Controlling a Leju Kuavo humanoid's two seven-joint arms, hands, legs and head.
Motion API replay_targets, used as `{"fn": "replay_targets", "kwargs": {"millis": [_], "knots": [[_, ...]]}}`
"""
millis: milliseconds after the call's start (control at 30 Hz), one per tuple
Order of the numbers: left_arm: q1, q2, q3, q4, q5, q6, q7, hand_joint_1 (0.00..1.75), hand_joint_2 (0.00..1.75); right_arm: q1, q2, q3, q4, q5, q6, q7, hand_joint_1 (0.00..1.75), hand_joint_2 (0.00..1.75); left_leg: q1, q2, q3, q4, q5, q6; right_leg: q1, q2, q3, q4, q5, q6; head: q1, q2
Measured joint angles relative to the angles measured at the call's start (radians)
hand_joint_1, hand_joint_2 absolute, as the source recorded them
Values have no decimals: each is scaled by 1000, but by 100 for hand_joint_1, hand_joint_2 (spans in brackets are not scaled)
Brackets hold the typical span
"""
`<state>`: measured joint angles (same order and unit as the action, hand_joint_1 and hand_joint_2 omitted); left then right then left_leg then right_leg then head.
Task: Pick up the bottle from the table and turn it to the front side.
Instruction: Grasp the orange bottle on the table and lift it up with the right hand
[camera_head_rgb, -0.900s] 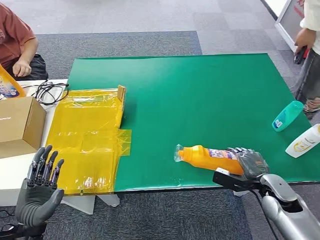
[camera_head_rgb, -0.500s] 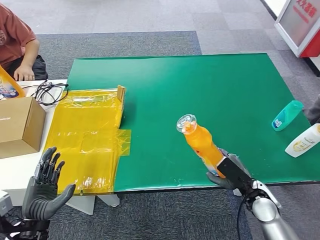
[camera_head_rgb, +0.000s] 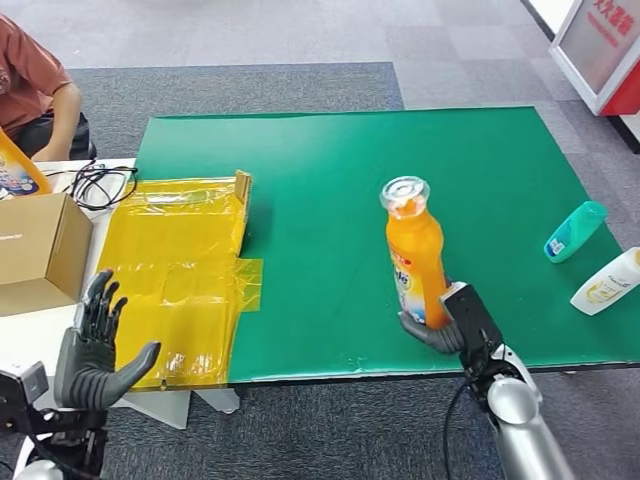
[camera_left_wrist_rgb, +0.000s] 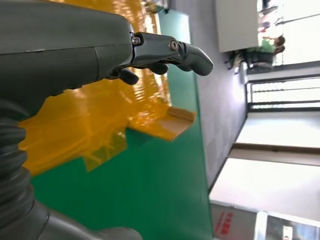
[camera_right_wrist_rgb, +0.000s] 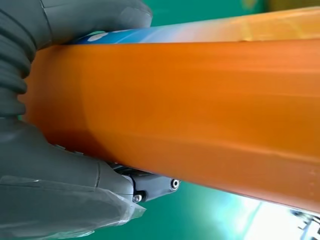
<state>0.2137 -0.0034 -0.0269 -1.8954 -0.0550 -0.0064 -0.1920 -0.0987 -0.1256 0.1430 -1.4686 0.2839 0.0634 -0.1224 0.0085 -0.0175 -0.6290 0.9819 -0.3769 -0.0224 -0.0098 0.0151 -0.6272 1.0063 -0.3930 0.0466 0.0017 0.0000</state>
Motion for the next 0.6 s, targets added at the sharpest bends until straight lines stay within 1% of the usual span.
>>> {"fn": "replay_targets", "kwargs": {"millis": [100,167,267,367,467,600], "knots": [[-73,0,-18,20,0,8,-20,0,175,-43,42,1,-2,-32,-8,-6,175,175,0,0,1,0,1,-1,0,0,0,0,1,-1,0,0],[-135,-4,-42,48,9,27,-1,0,175,-70,74,16,5,-34,-43,-5,175,175,1,0,-1,0,3,-1,1,-1,-1,1,2,-1,0,0],[-262,-8,-106,112,60,66,36,0,175,-133,121,74,38,-42,-127,-11,175,175,1,-1,-3,0,6,-1,1,-2,-2,1,5,-2,0,0],[-354,-8,-160,164,103,84,48,0,175,-181,150,134,75,-53,-165,-24,175,175,1,-1,-2,0,6,-2,1,-2,-2,1,6,-3,0,0],[-409,-6,-192,198,122,87,51,0,175,-206,164,171,102,-61,-179,-31,175,175,1,-1,-2,0,7,-1,1,-2,-2,1,6,-2,0,0],[-454,-5,-227,225,145,75,56,0,175,-221,178,201,120,-55,-200,-42,175,175,1,-1,-3,0,7,-1,1,-2,-3,1,6,-2,0,0]]}}
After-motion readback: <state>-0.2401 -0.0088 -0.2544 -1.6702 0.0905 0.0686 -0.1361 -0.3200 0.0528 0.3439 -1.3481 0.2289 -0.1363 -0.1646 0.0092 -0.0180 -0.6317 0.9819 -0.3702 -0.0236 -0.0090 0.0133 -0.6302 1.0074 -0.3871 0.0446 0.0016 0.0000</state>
